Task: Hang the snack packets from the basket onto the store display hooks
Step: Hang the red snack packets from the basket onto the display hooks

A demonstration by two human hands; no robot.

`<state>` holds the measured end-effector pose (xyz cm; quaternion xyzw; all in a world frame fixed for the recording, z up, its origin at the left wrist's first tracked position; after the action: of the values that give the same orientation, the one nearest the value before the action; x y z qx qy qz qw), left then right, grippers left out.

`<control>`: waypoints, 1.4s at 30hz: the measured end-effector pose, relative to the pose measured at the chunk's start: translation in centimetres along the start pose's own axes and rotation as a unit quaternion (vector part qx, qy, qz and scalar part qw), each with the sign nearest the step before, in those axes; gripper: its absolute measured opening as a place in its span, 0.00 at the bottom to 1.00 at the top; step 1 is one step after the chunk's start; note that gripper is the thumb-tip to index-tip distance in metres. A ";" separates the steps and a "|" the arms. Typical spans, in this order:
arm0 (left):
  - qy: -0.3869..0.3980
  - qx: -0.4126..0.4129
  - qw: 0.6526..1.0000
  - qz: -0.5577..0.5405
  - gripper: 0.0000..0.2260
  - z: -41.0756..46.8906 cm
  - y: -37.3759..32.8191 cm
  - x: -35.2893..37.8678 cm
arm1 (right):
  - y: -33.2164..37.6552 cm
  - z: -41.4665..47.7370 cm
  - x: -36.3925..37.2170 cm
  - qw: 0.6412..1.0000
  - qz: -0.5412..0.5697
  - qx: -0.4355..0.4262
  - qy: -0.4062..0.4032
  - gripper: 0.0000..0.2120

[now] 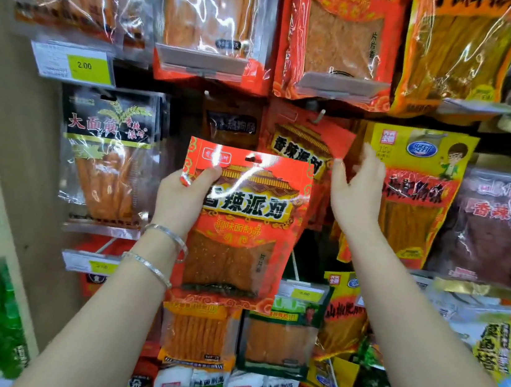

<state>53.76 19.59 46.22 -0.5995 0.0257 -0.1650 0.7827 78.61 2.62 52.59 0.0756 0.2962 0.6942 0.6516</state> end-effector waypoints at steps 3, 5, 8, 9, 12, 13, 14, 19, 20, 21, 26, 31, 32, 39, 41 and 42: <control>0.013 0.002 1.000 -0.020 0.04 -0.3 -0.2 1.5 | 0.2 -1.8 0.2 0.991 0.127 0.032 0.014 0.14; 0.038 0.008 0.998 -0.039 0.05 -0.6 -0.7 3.2 | 0.1 -2.4 0.7 0.978 0.191 0.071 0.035 0.15; 0.056 0.019 0.996 -0.061 0.11 -1.0 -1.5 5.3 | 0.2 -2.1 0.3 0.982 0.173 0.056 0.050 0.20; 0.061 0.024 0.996 -0.067 0.11 -1.0 -1.8 6.0 | 0.0 -2.0 0.3 0.980 0.177 0.065 0.058 0.20; 0.073 0.074 0.994 -0.036 0.14 -0.9 -3.2 7.8 | -0.1 -1.0 -1.4 0.972 0.224 0.068 0.022 0.10; 0.071 0.097 0.992 -0.023 0.16 -0.8 -3.8 8.2 | 0.1 -0.7 -2.2 0.973 0.223 0.053 0.005 0.07; 0.066 0.117 0.991 -0.015 0.18 -0.7 -4.4 8.5 | 0.5 -0.3 -2.9 0.976 0.214 0.036 -0.006 0.06; 0.035 0.239 0.968 0.067 0.22 -1.6 -8.5 9.9 | 0.9 1.4 -5.0 0.983 0.179 0.000 -0.043 0.08; 0.039 0.260 0.961 0.089 0.24 -1.9 -9.2 10.5 | 1.0 1.7 -5.1 0.982 0.183 0.001 -0.047 0.08; 0.042 0.275 0.954 0.115 0.26 -2.2 -9.9 11.1 | 1.2 2.0 -5.2 0.981 0.187 0.001 -0.053 0.08; 0.050 0.281 0.942 0.176 0.28 -2.5 -10.8 12.6 | 1.3 3.4 -4.0 0.980 0.194 0.024 -0.036 0.12; 0.070 0.287 0.943 0.156 0.29 -2.7 -10.8 12.6 | 1.6 4.0 -3.2 0.974 0.217 0.045 -0.043 0.09; 0.071 0.283 0.945 0.149 0.29 -2.6 -10.7 12.6 | 1.7 4.1 -3.1 0.973 0.220 0.050 -0.044 0.11; 0.093 0.261 0.953 0.127 0.30 -2.3 -10.2 12.7 | 0.9 4.9 -2.2 0.976 0.204 0.073 -0.031 0.07; 0.095 0.258 0.953 0.128 0.30 -2.2 -10.1 12.7 | 0.2 4.8 -2.0 0.976 0.201 0.079 -0.036 0.10; 0.098 0.257 0.953 0.126 0.30 -2.1 -10.0 12.8 | -0.2 4.8 -1.9 0.976 0.198 0.078 -0.036 0.12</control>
<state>63.03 11.64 57.12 -0.3511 0.1349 -0.1239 0.9182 81.39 2.31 56.94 0.2086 0.3051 0.7809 0.5035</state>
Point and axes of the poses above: each hand's wrist, its own z-axis towards the middle knuckle, its own x-axis out of the palm, y = z × x, the point moved 10 cm from there along z, towards the middle knuckle, and after that the axes turned 6 degrees about -x, right-handed, at the moved point
